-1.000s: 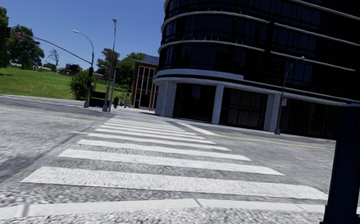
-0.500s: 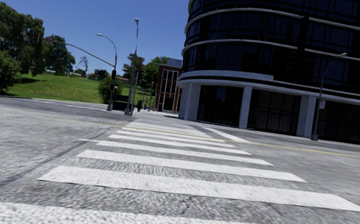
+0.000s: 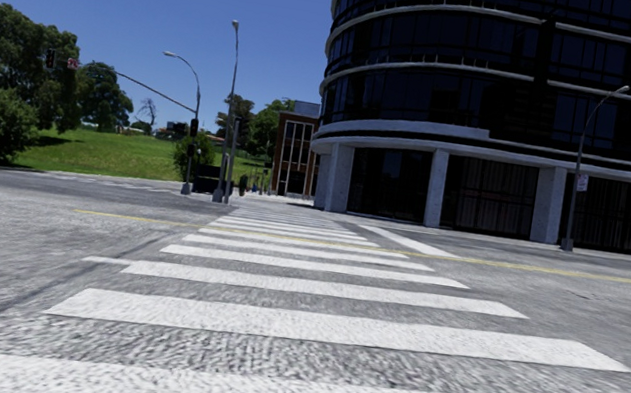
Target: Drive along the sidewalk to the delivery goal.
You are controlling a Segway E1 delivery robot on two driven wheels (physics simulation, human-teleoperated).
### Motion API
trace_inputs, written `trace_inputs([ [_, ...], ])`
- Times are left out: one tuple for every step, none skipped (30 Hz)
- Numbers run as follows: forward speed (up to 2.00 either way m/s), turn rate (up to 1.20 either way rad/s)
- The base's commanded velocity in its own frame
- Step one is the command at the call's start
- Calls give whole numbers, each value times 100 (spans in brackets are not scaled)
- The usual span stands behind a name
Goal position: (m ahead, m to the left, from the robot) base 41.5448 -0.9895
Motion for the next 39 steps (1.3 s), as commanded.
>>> trace_inputs([
  [200,0],
  [200,13],
  [200,30],
  [200,30],
  [200,36],
  [200,36],
  [200,16],
  [200,16],
  [200,0],
  [200,0],
  [200,0],
  [200,0],
  [200,0],
  [200,0],
  [200,0],
  [200,0],
  [200,0],
  [200,0],
  [200,0],
  [200,0],
  [200,0],
  [200,0],
  [200,0],
  [200,0],
  [200,0],
  [200,0],
  [200,0],
  [200,0],
  [200,0],
  [200,0],
  [200,0],
  [200,0],
  [200,0],
  [200,0],
  [200,0],
  [200,0],
  [200,0],
  [200,17],
  [200,36],
])
